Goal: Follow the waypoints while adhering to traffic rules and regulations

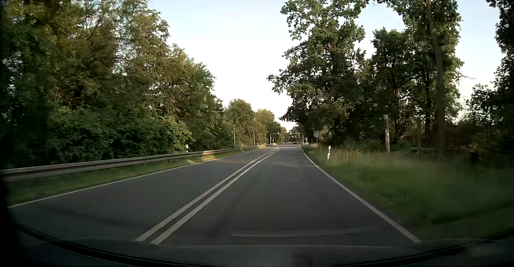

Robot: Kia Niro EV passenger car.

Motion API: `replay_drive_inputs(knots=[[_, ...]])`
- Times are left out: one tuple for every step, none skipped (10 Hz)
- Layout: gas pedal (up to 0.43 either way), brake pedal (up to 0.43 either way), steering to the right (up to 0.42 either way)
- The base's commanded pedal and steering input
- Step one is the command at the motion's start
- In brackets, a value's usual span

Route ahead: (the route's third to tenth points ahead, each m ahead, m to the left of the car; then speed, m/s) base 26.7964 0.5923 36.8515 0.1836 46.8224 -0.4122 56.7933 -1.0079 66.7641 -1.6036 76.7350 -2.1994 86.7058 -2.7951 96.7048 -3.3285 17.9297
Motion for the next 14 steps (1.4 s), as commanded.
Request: replay_drive_inputs(knots=[[0.110, 0.012, 0.012], [0.110, 0.012, 0.012], [0.110, 0.012, 0.012], [0.110, 0.012, 0.012], [0.110, 0.012, 0.011], [0.110, 0.012, 0.010], [0.110, 0.012, 0.008], [0.110, 0.012, 0.007], [0.110, 0.012, 0.005], [0.110, 0.012, 0.005], [0.110, 0.012, 0.005], [0.110, 0.012, 0.005], [0.110, 0.012, 0.004], [0.110, 0.012, 0.004]])
